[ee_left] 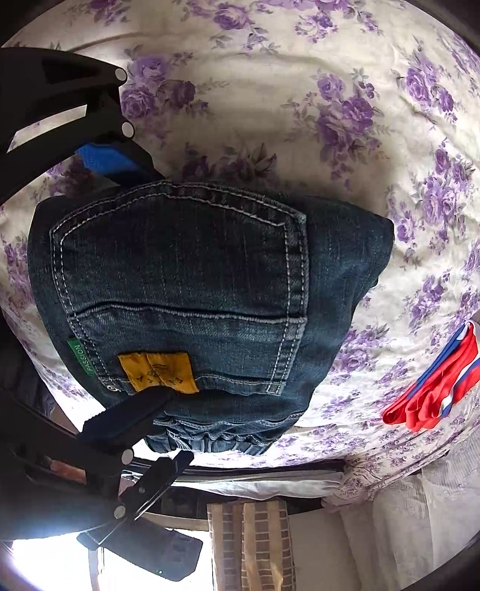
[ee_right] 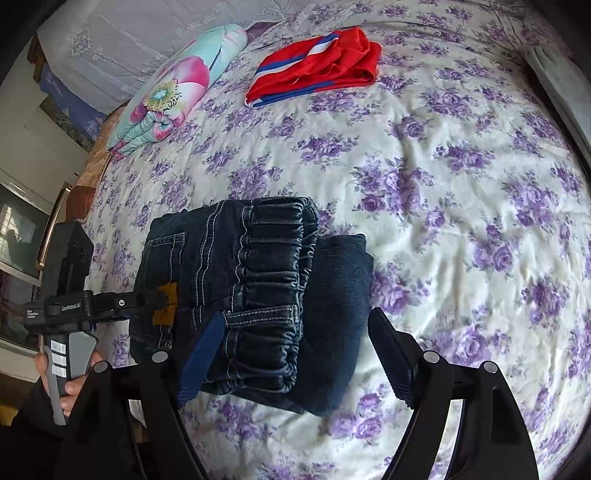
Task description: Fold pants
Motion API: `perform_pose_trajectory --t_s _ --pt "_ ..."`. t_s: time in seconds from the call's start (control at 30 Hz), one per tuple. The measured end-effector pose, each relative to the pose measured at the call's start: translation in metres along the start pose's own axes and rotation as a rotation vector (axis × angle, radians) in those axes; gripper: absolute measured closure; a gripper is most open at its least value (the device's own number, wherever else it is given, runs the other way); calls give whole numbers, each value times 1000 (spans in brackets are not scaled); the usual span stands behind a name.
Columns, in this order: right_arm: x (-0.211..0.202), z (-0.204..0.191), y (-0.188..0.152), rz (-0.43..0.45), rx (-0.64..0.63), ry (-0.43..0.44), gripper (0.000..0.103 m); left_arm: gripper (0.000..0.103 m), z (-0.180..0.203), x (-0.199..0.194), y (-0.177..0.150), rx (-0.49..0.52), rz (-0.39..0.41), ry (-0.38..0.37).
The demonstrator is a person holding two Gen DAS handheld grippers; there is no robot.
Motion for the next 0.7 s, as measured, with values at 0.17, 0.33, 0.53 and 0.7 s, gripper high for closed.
perform_pose_trajectory --t_s 0.17,0.33,0.53,0.7 --pt "26 10 -10 -96 139 82 16 6 -6 6 -4 11 -37 0" --pt "32 8 -19 -160 213 136 13 5 -3 13 -3 14 -50 7" --pt "52 -7 -18 -200 138 143 14 6 -1 14 0 15 -36 42" --pt "9 -24 -14 -97 -22 96 52 23 26 -14 -9 145 33 172"
Point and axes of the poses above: each gripper's, at about its wrist camera, not at the fingertips, and x roughly the way its jaws point, z to its right, y to its top, the point moved 10 cm from there along x, roughly the way its jaws point
